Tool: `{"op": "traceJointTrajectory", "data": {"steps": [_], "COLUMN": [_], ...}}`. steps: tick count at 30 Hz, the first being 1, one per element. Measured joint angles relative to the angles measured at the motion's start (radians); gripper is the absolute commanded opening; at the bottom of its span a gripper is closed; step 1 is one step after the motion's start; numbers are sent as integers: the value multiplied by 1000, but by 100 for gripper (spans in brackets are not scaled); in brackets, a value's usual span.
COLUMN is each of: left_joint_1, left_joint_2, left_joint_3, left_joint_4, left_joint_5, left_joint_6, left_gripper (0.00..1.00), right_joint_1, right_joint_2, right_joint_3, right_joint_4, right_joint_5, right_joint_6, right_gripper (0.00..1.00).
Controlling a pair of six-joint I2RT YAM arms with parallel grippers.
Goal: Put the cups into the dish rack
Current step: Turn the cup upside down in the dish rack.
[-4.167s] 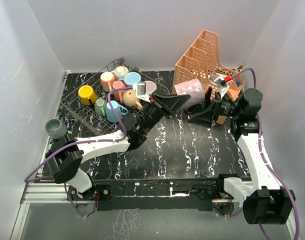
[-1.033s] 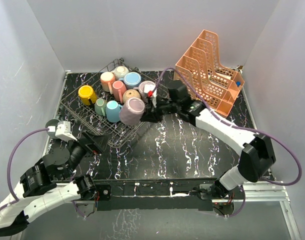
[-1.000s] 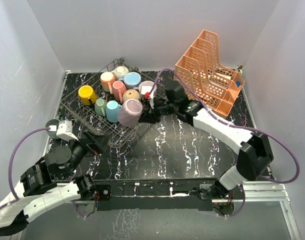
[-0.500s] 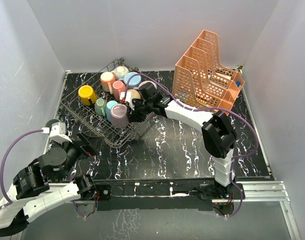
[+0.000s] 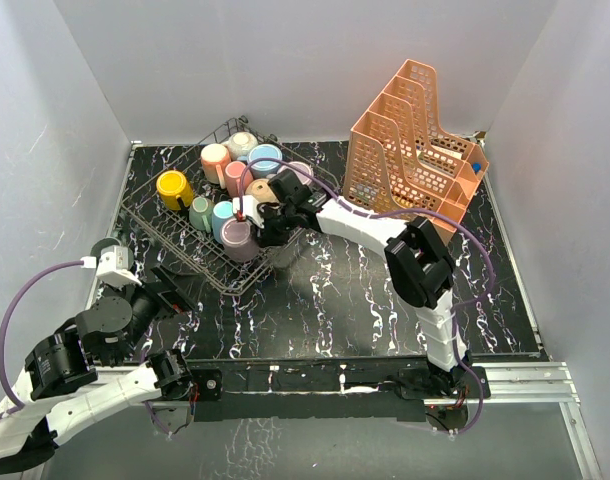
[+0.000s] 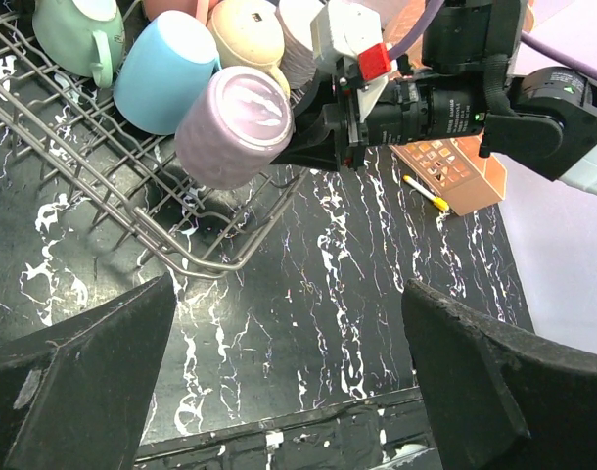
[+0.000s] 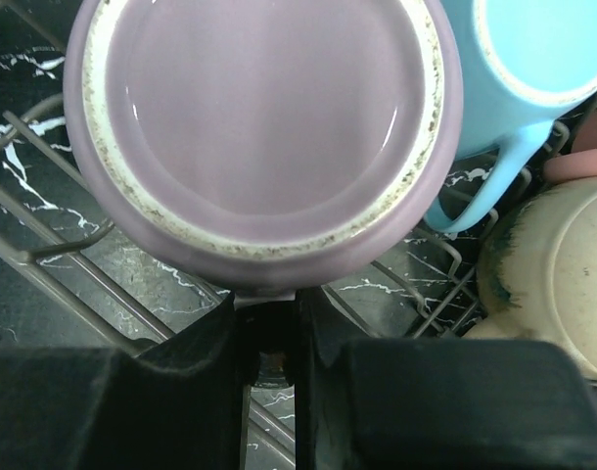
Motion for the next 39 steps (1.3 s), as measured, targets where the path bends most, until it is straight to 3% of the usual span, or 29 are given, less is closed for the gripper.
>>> {"op": "traceJointTrajectory", "data": {"steps": [21,24,27,29,39], "left_joint_1": [0,0,0,0,0], "left_joint_2": [0,2,6,10,19], "left_joint_3": [0,0,0,0,0], "left_joint_4": [-7,-7,-6,-6,5], "left_joint_5": [7,10,12,13,31], "left_joint_6": [-45,-51,-54,-56,-63], "left_gripper": [97,97,97,97,97], "right_joint_1": [2,2,2,2,-2], "right_joint_2": [70,76,77,79,77], "right_joint_3": [35,36,42,52,152], "right_joint_4": [-48,-51,-55,-55,-132], "right_joint_5": [114,137,149,153,136], "right_joint_6": [-53,-52,-50,-43,-27], "right_gripper": [8,18,39,49,53]}}
